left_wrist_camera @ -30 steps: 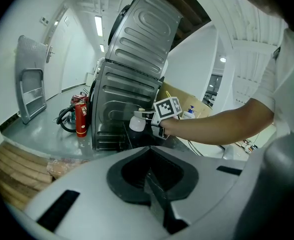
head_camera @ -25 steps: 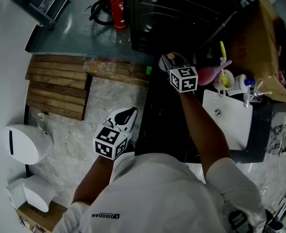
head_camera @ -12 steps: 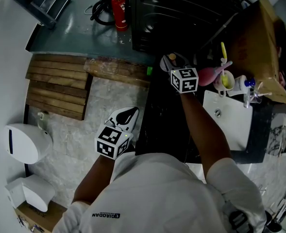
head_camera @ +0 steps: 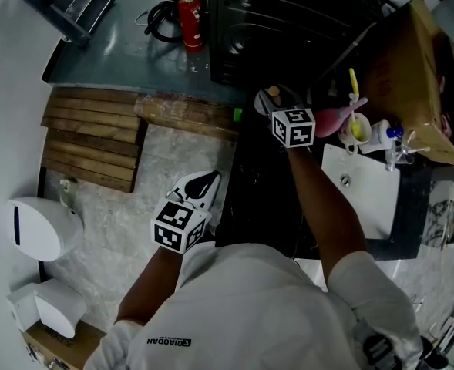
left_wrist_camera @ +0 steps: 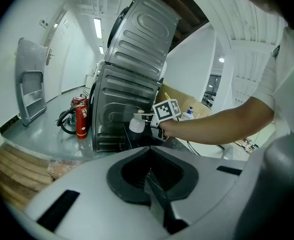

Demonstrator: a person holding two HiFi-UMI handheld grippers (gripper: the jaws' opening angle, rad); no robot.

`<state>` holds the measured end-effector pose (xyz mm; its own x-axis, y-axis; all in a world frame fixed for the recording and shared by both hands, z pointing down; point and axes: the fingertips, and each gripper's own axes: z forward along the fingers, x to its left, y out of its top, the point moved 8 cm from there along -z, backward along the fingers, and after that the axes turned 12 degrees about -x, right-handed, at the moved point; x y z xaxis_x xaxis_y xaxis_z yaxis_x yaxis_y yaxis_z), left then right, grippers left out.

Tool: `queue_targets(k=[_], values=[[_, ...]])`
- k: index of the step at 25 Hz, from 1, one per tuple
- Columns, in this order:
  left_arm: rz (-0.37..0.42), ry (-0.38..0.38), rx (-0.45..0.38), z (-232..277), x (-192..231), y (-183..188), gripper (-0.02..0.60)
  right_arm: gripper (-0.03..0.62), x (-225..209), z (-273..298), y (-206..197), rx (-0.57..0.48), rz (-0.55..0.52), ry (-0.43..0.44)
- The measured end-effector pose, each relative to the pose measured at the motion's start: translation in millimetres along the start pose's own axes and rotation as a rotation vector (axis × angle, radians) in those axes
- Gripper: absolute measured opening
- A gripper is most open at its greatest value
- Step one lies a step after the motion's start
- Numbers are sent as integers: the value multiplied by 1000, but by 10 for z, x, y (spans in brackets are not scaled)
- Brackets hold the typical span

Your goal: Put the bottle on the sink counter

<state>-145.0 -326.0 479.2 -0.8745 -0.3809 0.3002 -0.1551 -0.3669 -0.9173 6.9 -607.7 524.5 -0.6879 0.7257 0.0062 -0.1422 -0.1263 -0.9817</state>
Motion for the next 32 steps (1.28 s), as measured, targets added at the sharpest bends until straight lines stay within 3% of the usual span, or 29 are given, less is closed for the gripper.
queue_targets(k=[11,21,25,32], values=[[16,-50,-10,-100,-20,24,14,193,111,-371,-1,-7,17,-73],[5,-156,-9,-212,47,50,14,193,497,-917,18,-19,105,-114],[42,-218,-16,-269,43,108,14,172,785,-1169,72,-50,136,-99],[85,-307,-17,-428,70,162,14,78,1304,-1677,222,-121,232,-130]])
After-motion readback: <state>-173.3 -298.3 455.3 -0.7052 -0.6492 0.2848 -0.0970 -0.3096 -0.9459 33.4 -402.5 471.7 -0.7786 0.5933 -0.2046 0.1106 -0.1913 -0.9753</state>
